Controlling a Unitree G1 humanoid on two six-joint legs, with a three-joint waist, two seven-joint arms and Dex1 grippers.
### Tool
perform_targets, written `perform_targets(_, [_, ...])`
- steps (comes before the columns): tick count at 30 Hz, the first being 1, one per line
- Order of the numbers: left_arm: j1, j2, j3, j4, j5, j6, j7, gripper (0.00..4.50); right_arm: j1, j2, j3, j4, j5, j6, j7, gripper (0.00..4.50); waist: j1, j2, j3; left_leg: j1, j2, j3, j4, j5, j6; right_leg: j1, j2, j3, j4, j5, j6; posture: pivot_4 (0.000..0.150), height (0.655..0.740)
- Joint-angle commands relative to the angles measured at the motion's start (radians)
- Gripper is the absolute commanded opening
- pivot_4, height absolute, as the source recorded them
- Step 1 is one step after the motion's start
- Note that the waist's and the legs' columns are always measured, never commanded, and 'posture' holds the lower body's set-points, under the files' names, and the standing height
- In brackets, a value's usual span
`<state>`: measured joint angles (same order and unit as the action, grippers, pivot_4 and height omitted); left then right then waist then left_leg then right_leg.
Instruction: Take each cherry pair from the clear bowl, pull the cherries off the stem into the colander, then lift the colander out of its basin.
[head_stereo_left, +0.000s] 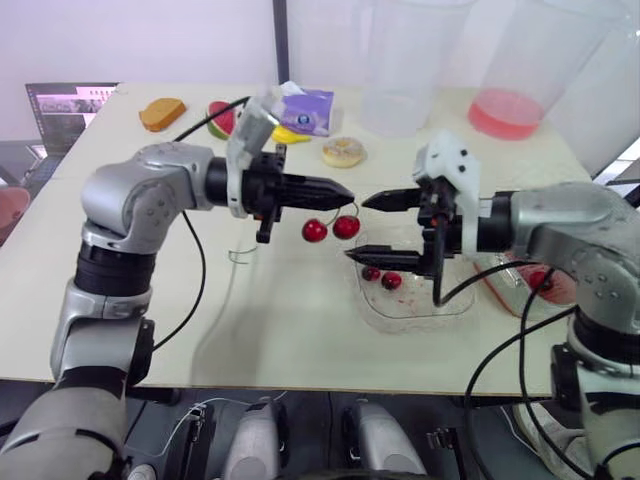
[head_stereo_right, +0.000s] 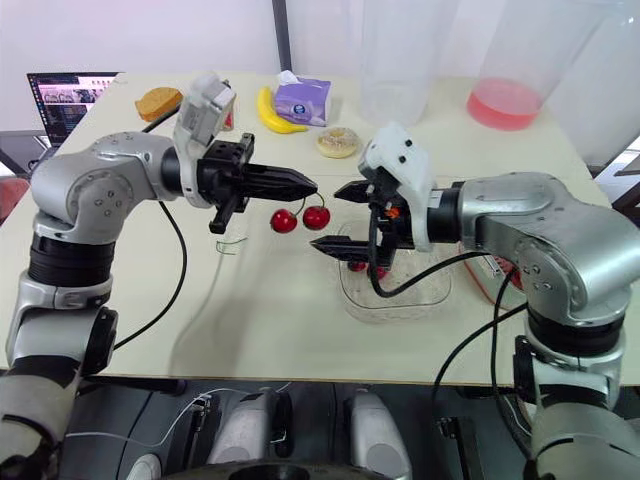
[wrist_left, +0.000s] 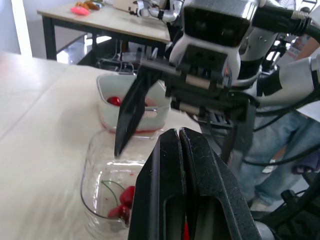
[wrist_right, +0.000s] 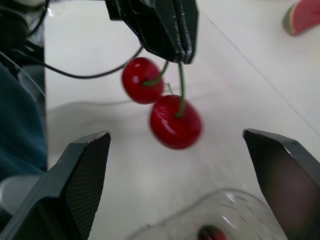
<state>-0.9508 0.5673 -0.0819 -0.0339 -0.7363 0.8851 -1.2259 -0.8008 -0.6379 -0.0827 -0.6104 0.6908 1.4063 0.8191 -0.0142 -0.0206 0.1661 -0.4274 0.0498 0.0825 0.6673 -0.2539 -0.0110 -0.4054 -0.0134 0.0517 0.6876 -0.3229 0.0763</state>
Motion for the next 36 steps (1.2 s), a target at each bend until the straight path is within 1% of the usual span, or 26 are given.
perform_targets(1, [-0.032, -0.006, 0.036, -0.028, -0.025, -0.003, 0.012, 0.00, -0.041, 0.027, -0.014, 0.004, 0.045, 0.018, -0.044, 4.47, 0.000, 0.000, 0.000, 0.000, 0.000, 0.000, 0.000, 0.000, 0.000, 0.000, 0.000, 0.000, 0.000, 0.000, 0.000, 0.150, 0.7400])
perform_targets(8, [-0.035, -0.021, 0.041, -0.038, -0.047, 0.014, 0.046, 0.00, -0.041, 0.025, 0.004, 0.031, 0.076, 0.005, -0.091, 4.47, -0.002, 0.000, 0.000, 0.000, 0.000, 0.000, 0.000, 0.000, 0.000, 0.000, 0.000, 0.000, 0.000, 0.000, 0.000, 0.150, 0.7400])
perform_targets(11, [-0.037, -0.025, 0.043, -0.040, -0.051, 0.020, 0.054, 0.00, -0.034, 0.022, 0.008, 0.034, 0.089, 0.001, -0.108, 3.68, -0.003, 0.000, 0.000, 0.000, 0.000, 0.000, 0.000, 0.000, 0.000, 0.000, 0.000, 0.000, 0.000, 0.000, 0.000, 0.150, 0.7400])
perform_targets(13, [-0.039, -0.025, 0.044, -0.041, -0.056, 0.024, 0.059, 0.00, -0.031, 0.021, 0.009, 0.034, 0.096, -0.002, -0.117, 2.74, -0.003, 0.000, 0.000, 0.000, 0.000, 0.000, 0.000, 0.000, 0.000, 0.000, 0.000, 0.000, 0.000, 0.000, 0.000, 0.150, 0.7400])
perform_targets(16, [-0.041, -0.027, 0.044, -0.042, -0.059, 0.028, 0.064, 0.00, -0.030, 0.023, 0.006, 0.035, 0.105, -0.002, -0.131, 1.17, -0.003, 0.000, 0.000, 0.000, 0.000, 0.000, 0.000, 0.000, 0.000, 0.000, 0.000, 0.000, 0.000, 0.000, 0.000, 0.150, 0.7400])
perform_targets(17, [-0.041, -0.027, 0.044, -0.041, -0.060, 0.029, 0.064, 0.00, -0.030, 0.022, 0.006, 0.034, 0.110, -0.001, -0.133, 0.91, -0.003, 0.000, 0.000, 0.000, 0.000, 0.000, 0.000, 0.000, 0.000, 0.000, 0.000, 0.000, 0.000, 0.000, 0.000, 0.150, 0.7400])
perform_targets(24, [-0.043, -0.030, 0.042, -0.036, -0.058, 0.027, 0.072, 0.00, -0.021, 0.004, 0.011, 0.033, 0.138, 0.003, -0.148, 0.91, -0.003, 0.000, 0.000, 0.000, 0.000, 0.000, 0.000, 0.000, 0.000, 0.000, 0.000, 0.000, 0.000, 0.000, 0.000, 0.150, 0.7400])
perform_targets(27, [-0.044, -0.034, 0.045, -0.033, -0.059, 0.025, 0.077, 0.00, 0.006, -0.016, 0.022, 0.032, 0.141, 0.012, -0.150, 0.91, -0.002, 0.000, 0.000, 0.000, 0.000, 0.000, 0.000, 0.000, 0.000, 0.000, 0.000, 0.000, 0.000, 0.000, 0.000, 0.150, 0.7400])
perform_targets(32, [-0.047, -0.039, 0.056, -0.028, -0.060, 0.030, 0.086, 0.00, 0.114, -0.072, 0.062, 0.025, 0.116, -0.019, -0.147, 0.91, -0.001, 0.000, 0.000, 0.000, 0.000, 0.000, 0.000, 0.000, 0.000, 0.000, 0.000, 0.000, -0.001, 0.000, 0.000, 0.150, 0.7400])
perform_targets(36, [-0.041, -0.036, 0.061, -0.031, -0.060, 0.037, 0.085, 0.00, 0.132, -0.078, 0.049, 0.034, 0.120, -0.034, -0.157, 0.91, -0.007, 0.000, 0.000, 0.000, 0.000, 0.000, 0.000, 0.000, 0.000, -0.001, 0.001, 0.000, 0.000, 0.000, 0.000, 0.150, 0.7400])
